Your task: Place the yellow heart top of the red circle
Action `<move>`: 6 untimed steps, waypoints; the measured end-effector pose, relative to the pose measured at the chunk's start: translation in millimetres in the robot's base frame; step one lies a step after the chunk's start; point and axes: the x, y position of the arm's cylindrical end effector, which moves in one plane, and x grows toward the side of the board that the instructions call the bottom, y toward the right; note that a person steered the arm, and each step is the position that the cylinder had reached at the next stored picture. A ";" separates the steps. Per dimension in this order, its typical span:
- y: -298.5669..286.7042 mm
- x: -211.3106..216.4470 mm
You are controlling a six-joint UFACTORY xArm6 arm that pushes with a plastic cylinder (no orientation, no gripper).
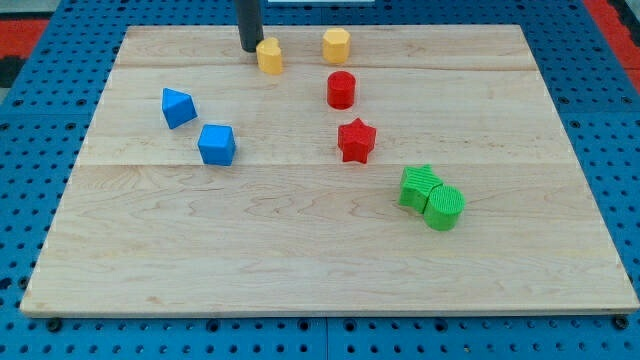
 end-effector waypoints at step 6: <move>70.9 50.5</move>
